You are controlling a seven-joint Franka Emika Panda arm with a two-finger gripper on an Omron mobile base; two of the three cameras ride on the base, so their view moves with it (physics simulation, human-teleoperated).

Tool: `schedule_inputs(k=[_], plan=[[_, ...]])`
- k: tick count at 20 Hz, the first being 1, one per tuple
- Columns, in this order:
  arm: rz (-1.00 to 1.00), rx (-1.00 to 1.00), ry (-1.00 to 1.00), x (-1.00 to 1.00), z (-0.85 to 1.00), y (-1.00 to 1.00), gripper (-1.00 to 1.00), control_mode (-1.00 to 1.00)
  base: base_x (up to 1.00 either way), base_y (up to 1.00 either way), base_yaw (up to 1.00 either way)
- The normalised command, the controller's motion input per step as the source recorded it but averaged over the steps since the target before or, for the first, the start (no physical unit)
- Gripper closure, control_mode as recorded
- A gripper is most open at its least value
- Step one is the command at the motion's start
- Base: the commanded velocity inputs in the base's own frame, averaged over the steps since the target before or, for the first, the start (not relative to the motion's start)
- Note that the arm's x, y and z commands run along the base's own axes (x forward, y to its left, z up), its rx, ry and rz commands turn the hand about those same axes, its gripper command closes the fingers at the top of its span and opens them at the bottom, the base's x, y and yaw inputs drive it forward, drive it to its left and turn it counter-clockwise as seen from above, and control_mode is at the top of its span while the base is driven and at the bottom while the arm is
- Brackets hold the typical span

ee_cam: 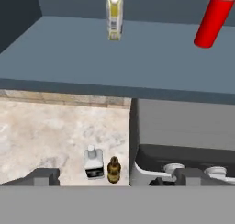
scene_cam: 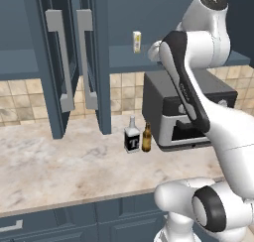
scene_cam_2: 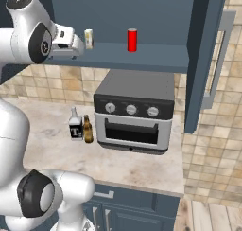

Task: Sort all alcoholic drinks to one cabinet, and non-alcoholic drinks to the other.

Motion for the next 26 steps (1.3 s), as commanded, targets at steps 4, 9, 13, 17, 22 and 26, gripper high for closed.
schedule_inputs(k=[4, 9, 13, 17, 22, 26], plan=[[0.00, 0.01, 0.14, -0.46, -0.72, 0.00, -1.00, -1.00, 0.00, 0.00, 0.00], [0.00, 0.03, 0.02, -0.37, -0.84, 0.00, -1.00, -1.00, 0.00, 0.00, 0.00], [0.00, 0.04, 0.00, -0.26, -0.79, 0.00, -1.00, -1.00, 0.00, 0.00, 0.00], [0.00, 0.00, 0.00, -0.13, -0.68, 0.02, -1.00, -1.00, 0.00, 0.00, 0.00], [-0.02, 0.00, 0.00, 0.00, -0.51, 0.08, -1.00, -1.00, 0.00, 0.00, 0.00], [-0.05, 0.00, 0.00, 0.00, -0.37, 0.16, -1.00, -1.00, 0.00, 0.00, 0.00]])
